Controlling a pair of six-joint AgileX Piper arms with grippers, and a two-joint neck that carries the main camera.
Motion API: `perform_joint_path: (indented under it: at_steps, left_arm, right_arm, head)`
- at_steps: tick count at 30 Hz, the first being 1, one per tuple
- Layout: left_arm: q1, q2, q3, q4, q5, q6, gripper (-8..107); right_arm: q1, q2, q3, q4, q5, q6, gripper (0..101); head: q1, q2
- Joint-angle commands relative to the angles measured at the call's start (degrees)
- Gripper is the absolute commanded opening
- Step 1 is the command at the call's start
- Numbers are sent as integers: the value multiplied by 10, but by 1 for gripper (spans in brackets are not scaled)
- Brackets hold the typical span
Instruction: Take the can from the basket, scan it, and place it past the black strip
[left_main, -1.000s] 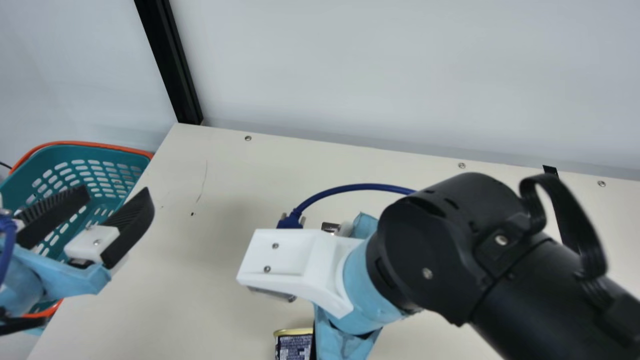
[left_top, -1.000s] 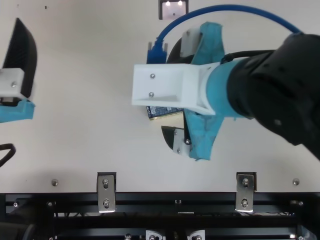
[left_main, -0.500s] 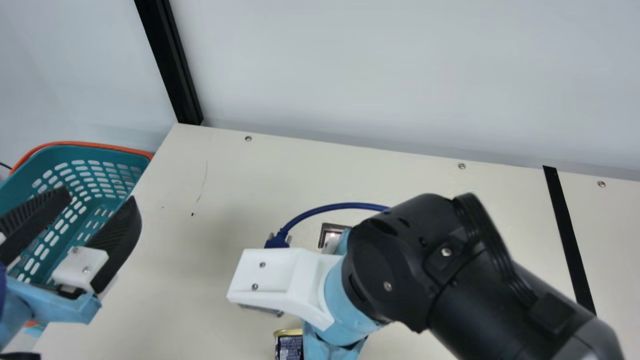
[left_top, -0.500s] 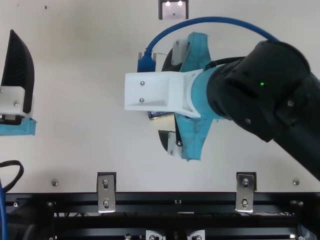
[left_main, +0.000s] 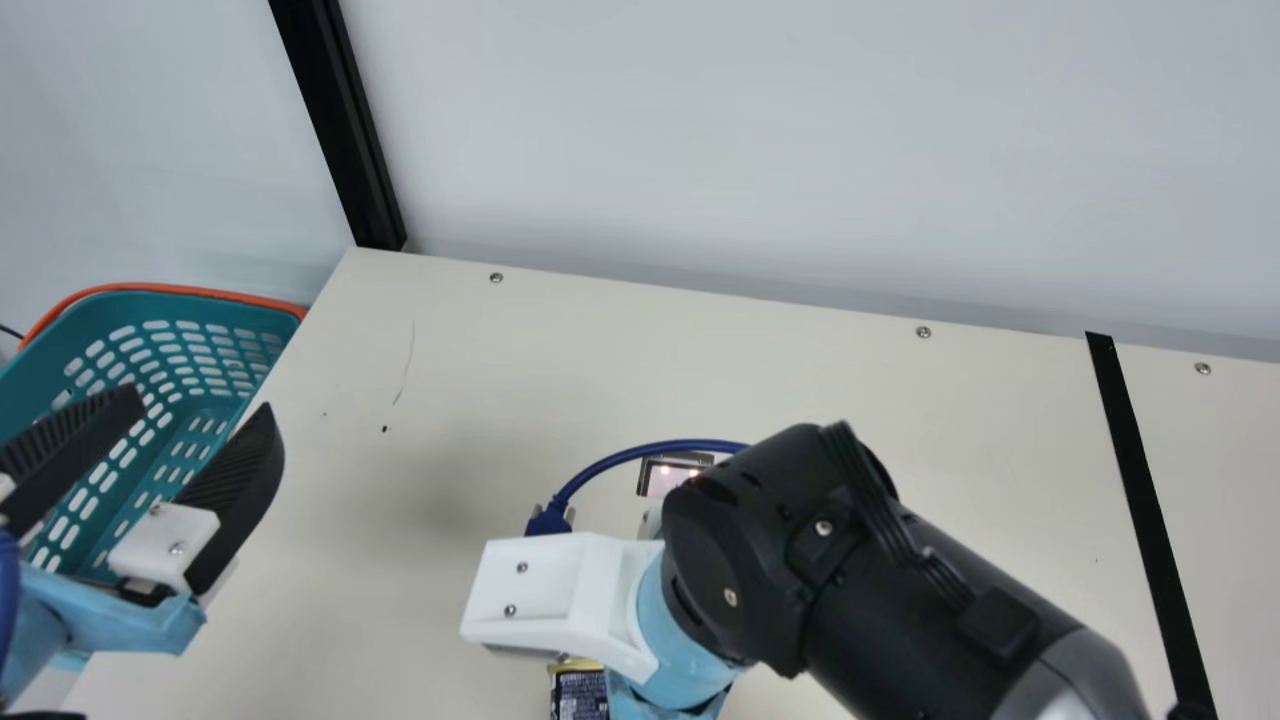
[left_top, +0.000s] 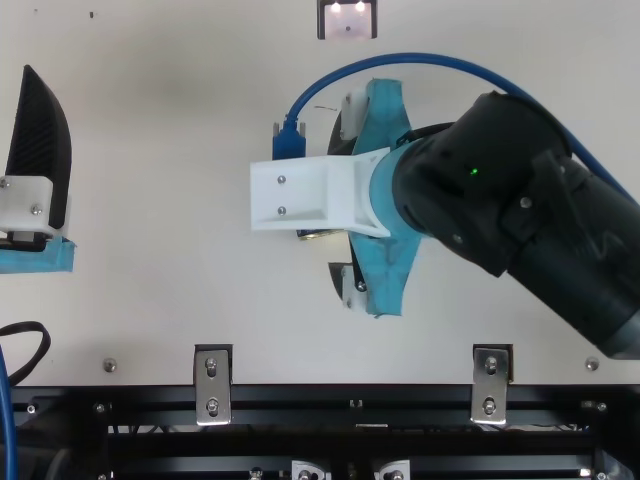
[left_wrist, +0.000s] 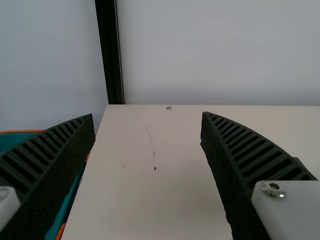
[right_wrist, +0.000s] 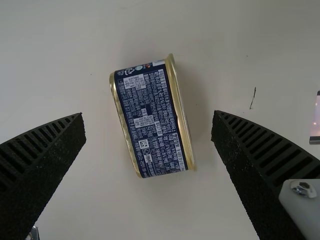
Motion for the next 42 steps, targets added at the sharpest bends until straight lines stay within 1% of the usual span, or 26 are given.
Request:
perform_joint_path:
  at_steps: [1, 10, 20, 35, 42]
  left_arm:
    - [0, 0, 0, 0, 0, 0, 90]
    - [0, 0, 0, 0, 0, 0, 90]
    - [0, 0, 0, 0, 0, 0, 90]
    - [0, 0, 0, -1, 0, 0, 90]
    - [0, 0, 0, -1, 0, 0, 90]
  right_arm:
    - [1, 1, 1, -7, -2, -3, 101]
    - [10, 9, -3, -21, -14, -17, 101]
    - [13, 15, -5, -21, -17, -29, 101]
    - [12, 32, 12, -21, -26, -42, 101]
    - [13, 44, 11, -21, -32, -42, 101]
  head:
    - [-2, -7]
    - [-2, -7]
    - [-2, -7]
    - [-2, -7]
    - [-2, -7]
